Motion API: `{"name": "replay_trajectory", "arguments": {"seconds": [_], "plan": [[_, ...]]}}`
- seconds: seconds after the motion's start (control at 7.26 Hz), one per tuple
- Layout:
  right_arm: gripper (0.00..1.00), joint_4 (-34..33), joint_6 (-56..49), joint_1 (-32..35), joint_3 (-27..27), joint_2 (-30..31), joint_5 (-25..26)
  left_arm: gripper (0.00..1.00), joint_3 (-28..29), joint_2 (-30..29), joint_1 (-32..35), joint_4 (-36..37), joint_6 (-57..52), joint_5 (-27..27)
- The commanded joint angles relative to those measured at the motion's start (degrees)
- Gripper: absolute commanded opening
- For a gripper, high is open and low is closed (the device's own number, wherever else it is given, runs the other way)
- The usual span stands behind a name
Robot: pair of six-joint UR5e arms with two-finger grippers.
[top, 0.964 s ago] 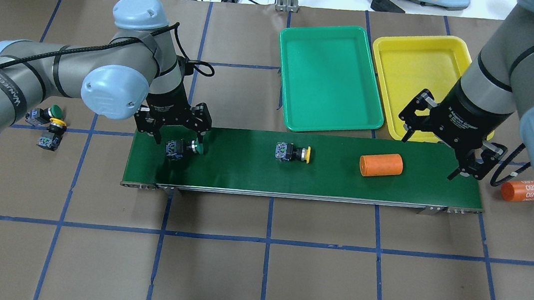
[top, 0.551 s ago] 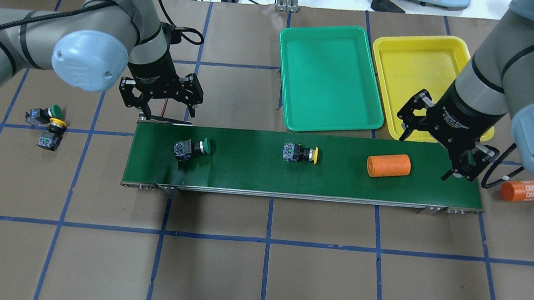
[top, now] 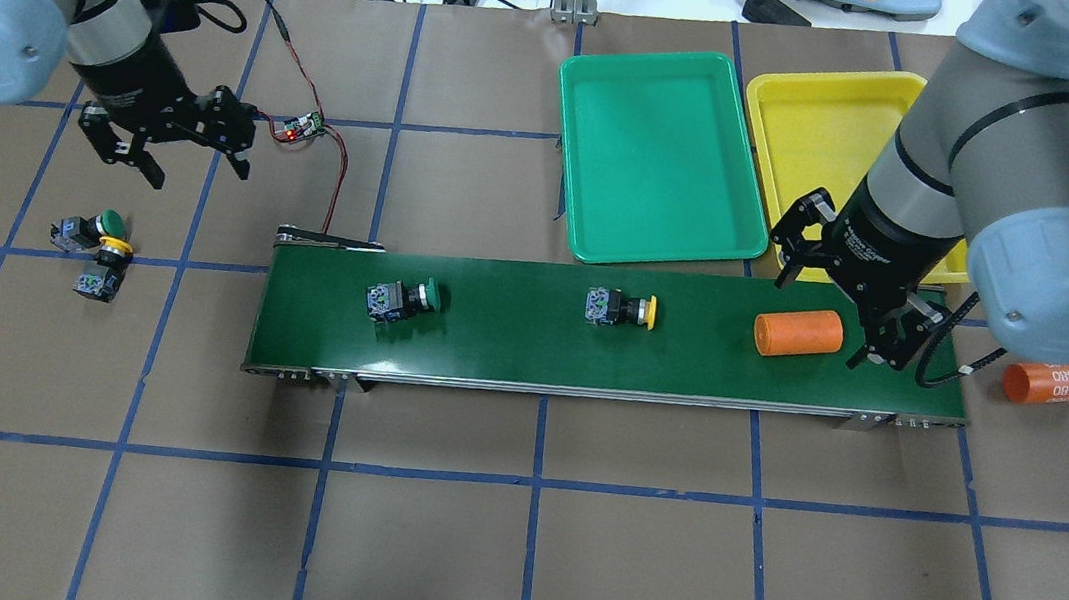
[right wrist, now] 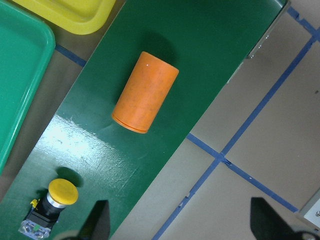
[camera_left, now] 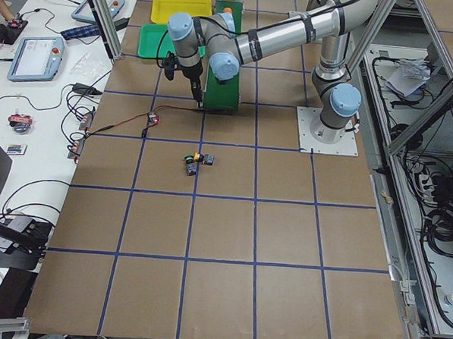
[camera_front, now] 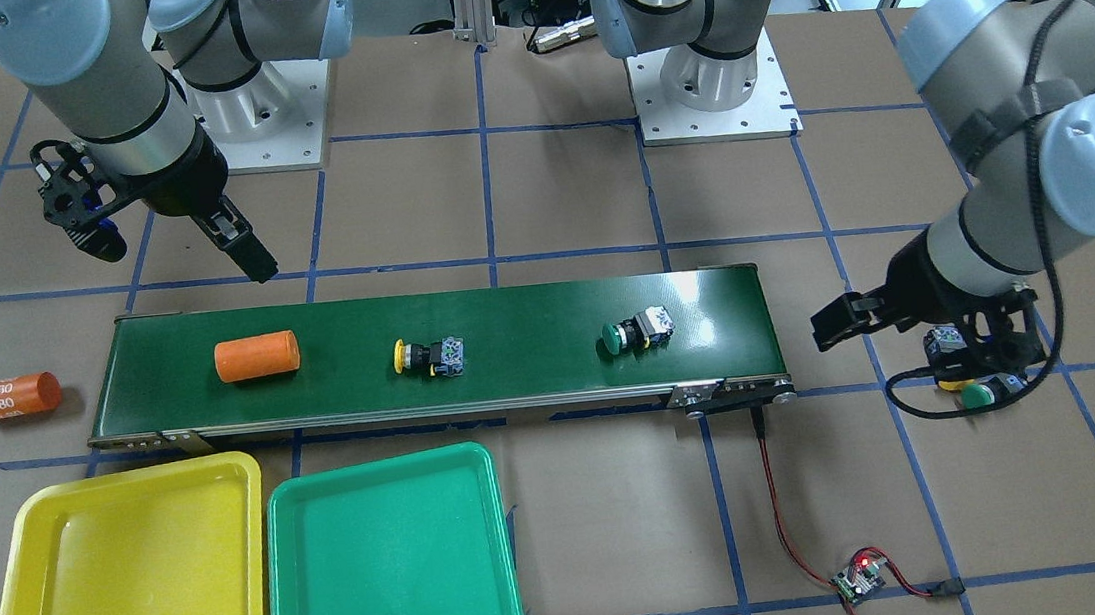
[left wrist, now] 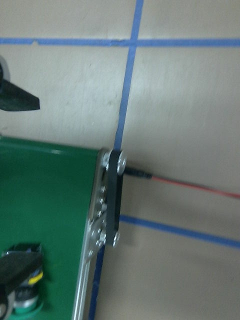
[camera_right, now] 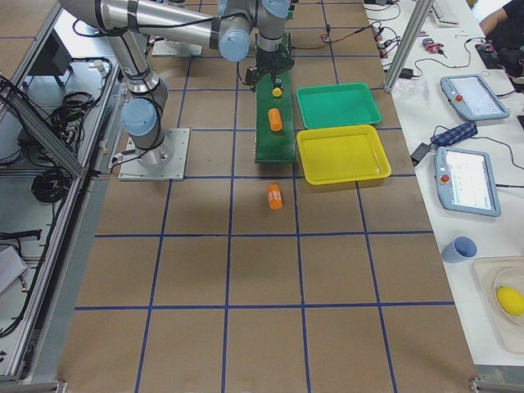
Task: Sort buttons by color to trays
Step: 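Withdraw the left gripper while the right gripper reaches for the orange cylinder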
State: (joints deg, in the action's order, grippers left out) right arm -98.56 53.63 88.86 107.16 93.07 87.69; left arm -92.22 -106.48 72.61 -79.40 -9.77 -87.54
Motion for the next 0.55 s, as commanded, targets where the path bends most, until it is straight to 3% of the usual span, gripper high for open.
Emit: {"name": "replay_trajectory", "arguments": {"seconds": [0.0, 0.41], "plan": [[1.00, -8.35, 5.49, 2.71, 3.82, -1.39, 0.20, 1.00, -0.24, -3.10, -9.21, 5.20, -11.12, -0.44], [1.00, -17.16, 11.22, 5.09, 4.02, -7.17, 0.46, 1.00, 0.28, -9.17, -13.99, 14.96, -10.19, -1.75]]}}
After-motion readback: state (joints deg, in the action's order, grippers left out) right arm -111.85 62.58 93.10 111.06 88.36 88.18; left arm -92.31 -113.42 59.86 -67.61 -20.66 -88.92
